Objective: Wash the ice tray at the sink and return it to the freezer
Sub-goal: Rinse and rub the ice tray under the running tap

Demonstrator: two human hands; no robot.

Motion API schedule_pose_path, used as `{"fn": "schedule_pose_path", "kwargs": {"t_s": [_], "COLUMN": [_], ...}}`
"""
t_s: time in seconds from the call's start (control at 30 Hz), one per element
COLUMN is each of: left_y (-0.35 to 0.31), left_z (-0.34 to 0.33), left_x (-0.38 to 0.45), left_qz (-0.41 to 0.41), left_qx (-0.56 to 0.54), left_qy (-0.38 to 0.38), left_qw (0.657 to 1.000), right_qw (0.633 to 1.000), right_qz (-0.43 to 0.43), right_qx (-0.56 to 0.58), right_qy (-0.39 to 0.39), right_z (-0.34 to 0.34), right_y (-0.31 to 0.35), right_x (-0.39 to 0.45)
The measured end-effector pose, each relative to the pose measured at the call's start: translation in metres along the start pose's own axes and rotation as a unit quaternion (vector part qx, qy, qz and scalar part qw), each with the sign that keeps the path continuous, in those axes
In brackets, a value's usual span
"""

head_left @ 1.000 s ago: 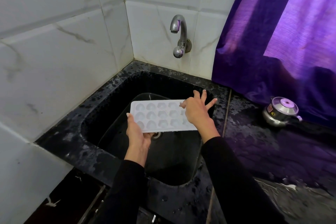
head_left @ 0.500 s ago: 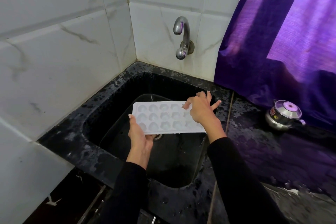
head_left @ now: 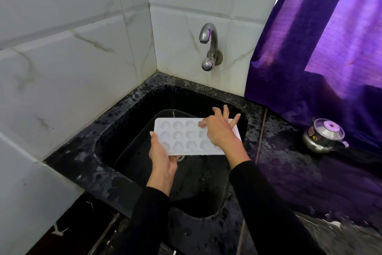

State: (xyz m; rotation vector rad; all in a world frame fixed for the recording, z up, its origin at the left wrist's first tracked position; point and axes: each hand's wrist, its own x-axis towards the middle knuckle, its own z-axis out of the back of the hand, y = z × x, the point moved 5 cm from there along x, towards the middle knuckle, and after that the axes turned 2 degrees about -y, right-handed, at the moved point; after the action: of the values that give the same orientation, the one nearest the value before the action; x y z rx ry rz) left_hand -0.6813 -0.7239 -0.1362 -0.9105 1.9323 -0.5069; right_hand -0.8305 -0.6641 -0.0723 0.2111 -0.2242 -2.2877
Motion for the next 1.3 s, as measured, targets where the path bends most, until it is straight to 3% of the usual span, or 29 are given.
{"fn": "schedule_pose_path", "kwargs": {"t_s": [0.8,1.03,1.3], "left_y": [0.004,0.006,0.007], "left_z": [0.001,-0.003,-0.005], "left_x": [-0.002,-0.001,-0.003], "left_qz": [0.016,0.021,0.030], "left_qx": [0.002,0.002,-0.011], "left_qy": [0.000,0.001,-0.001], "left_qw": [1.000,1.000,0.999], "right_qw": [1.000,0.997,0.999], "right_qz": [-0.001,0.030,0.048], "right_qx": [-0.011,0.059,0.009], "right_qy": [0.015,-0.039,0.020], "right_z": [-0.002,0.006,-0.005], "right_y": [0.000,0.009,0.021], "right_x": [-0.003,-0.002,-0.003]}}
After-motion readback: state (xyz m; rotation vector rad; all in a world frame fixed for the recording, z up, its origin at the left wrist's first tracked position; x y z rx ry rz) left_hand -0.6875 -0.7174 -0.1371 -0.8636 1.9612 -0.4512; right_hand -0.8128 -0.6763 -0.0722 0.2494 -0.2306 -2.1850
